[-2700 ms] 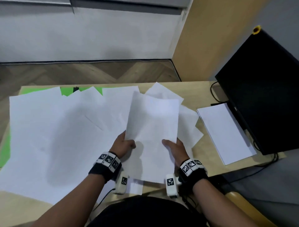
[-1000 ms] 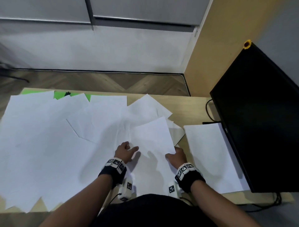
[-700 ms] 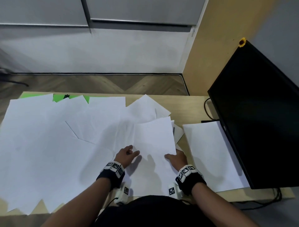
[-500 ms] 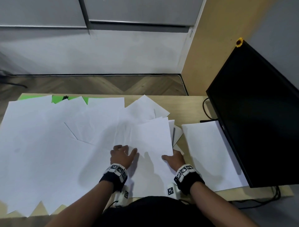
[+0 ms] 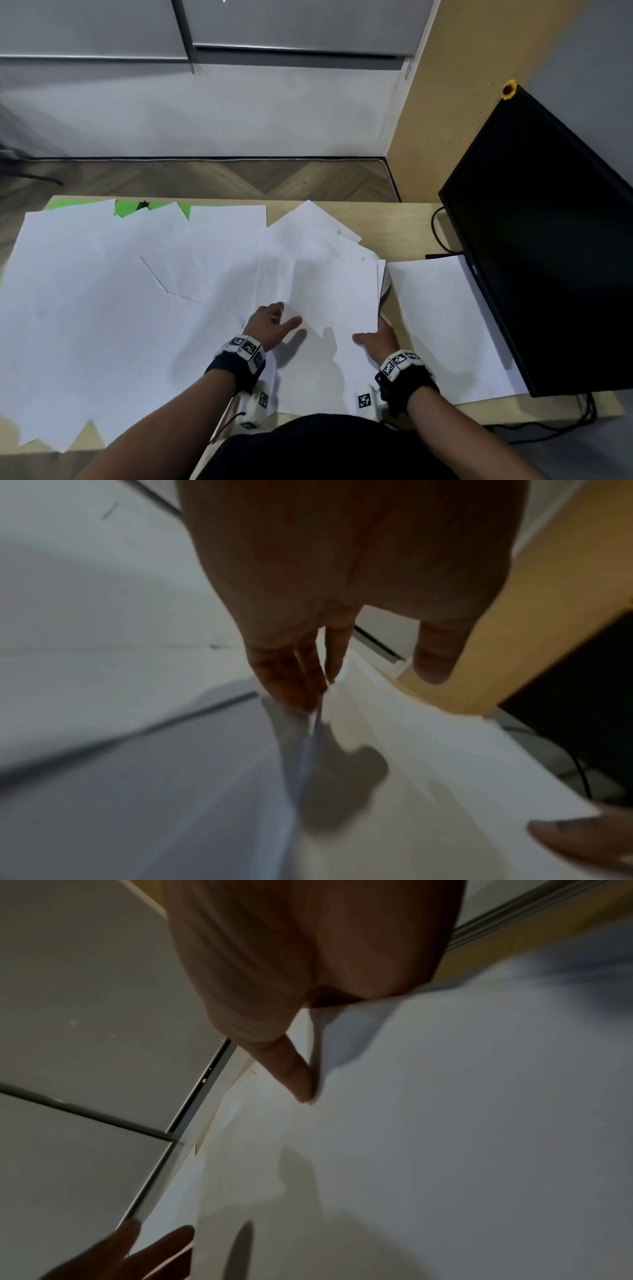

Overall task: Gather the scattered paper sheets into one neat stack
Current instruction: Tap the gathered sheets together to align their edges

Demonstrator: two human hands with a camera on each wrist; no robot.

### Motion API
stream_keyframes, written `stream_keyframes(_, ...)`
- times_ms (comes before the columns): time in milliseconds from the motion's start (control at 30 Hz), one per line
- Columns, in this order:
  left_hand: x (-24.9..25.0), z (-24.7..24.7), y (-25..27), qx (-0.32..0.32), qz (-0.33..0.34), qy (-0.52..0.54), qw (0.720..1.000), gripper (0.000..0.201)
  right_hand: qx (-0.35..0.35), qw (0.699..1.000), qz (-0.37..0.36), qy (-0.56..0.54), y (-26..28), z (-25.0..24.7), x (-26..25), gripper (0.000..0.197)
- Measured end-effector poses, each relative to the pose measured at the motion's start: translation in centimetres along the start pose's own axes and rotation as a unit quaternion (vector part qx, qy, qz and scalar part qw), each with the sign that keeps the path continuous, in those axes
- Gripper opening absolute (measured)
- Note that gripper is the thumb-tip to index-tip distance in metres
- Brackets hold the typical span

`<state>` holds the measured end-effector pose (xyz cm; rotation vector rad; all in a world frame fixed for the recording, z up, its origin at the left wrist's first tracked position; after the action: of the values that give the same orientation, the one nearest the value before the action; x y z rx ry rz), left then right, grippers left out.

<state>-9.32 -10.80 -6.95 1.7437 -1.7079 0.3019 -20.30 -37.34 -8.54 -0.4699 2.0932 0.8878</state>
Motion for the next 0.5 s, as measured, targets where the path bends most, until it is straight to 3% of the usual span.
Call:
stream_keyframes(100,-1.3,-2.4,-0.7,0.095,-0.028,-0.103,0.99,0.071,0.041,0.999,0.005,-0.003,0.0,-1.3,-0.2,0.055)
stream_keyframes(200,-2.6,-2.6,-1.4,0.095,-0.076,-0.118,0.986,0.078,0.047,0.998,0.001,-0.032,0.0,-1.5,-0.4,0.067)
stream_keyframes(333,-3.3,-1.5,-1.7,0.092,-0.127,-0.044,0.987,0.085,0.06,0.997,-0.007,-0.05,0.2,-1.8,-0.5,0.074)
stream_keyframes(500,-3.8,-0.9,-1.7,0.101,-0.154,0.032,0.982,0.058,0.084,0.996,-0.003,-0.028,-0.4,-2.7,-0.2,0.059)
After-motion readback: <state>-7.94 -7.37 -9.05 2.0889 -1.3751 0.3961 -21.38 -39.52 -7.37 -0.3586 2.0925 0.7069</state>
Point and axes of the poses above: each hand's wrist, its own y-axis away from the middle knuckle, its own z-axis out of the palm, x = y × z, the point moved 9 cm from there along -y, towards the middle knuckle, and after that the axes turned 14 degrees about x, right-handed, at the moved point
